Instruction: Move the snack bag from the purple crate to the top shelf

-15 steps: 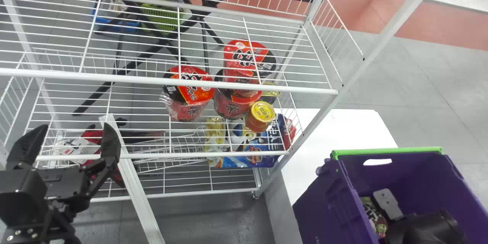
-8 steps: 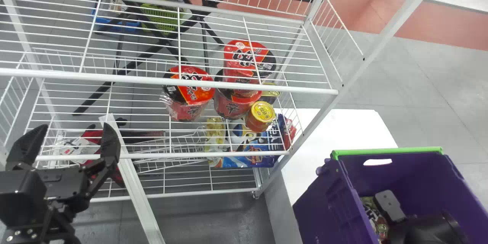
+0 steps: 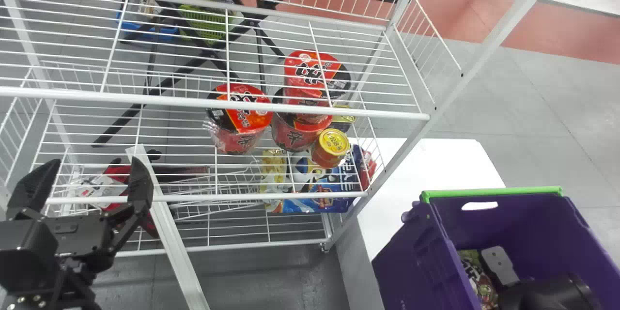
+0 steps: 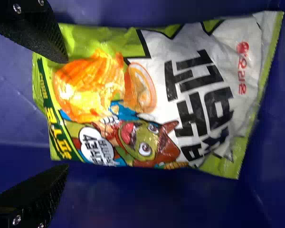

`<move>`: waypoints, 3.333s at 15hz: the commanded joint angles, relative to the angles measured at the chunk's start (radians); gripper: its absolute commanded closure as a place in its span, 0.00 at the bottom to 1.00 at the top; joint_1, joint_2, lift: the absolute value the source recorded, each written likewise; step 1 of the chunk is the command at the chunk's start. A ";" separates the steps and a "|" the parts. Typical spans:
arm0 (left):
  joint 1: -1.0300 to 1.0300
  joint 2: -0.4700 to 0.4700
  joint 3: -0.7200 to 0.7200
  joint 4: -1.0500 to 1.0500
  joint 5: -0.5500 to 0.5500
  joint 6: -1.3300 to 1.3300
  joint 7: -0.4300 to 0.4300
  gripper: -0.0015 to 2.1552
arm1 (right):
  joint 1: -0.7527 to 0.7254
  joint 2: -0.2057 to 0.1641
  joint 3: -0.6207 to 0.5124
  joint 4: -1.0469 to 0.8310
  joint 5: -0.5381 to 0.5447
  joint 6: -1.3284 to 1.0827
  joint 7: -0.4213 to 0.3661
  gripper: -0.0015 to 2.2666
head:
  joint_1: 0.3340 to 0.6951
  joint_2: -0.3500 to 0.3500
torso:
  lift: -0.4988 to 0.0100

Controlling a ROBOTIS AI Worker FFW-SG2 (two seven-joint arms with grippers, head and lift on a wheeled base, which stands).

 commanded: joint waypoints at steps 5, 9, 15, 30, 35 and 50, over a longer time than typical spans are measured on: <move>0.018 0.005 -0.002 -0.003 -0.005 -0.029 0.002 0.02 | -0.006 0.001 0.002 0.021 -0.047 -0.014 0.004 0.00 | 1.00 0.00 | 0.08; 0.023 0.006 -0.002 -0.006 -0.006 -0.032 0.002 0.02 | -0.014 0.002 0.005 0.043 -0.056 -0.020 0.003 0.00 | 1.00 0.00 | 0.08; 0.026 0.008 -0.002 -0.004 -0.008 -0.041 0.000 0.02 | -0.018 0.007 0.005 0.084 -0.058 -0.078 -0.027 0.00 | 1.00 0.00 | 0.08; 0.018 0.003 0.005 0.013 -0.009 -0.038 -0.011 0.02 | -0.005 0.034 0.040 0.066 -0.048 -0.088 -0.014 0.82 | 1.00 0.00 | 0.08; 0.006 -0.005 -0.006 0.017 -0.023 -0.017 -0.009 0.02 | 0.046 0.042 0.035 -0.052 -0.067 0.014 0.033 0.82 | 1.00 0.00 | 0.08; -0.033 -0.009 -0.014 0.039 -0.031 0.011 -0.005 0.02 | 0.115 0.062 -0.060 -0.238 -0.102 0.121 0.084 0.82 | 1.00 0.00 | 0.08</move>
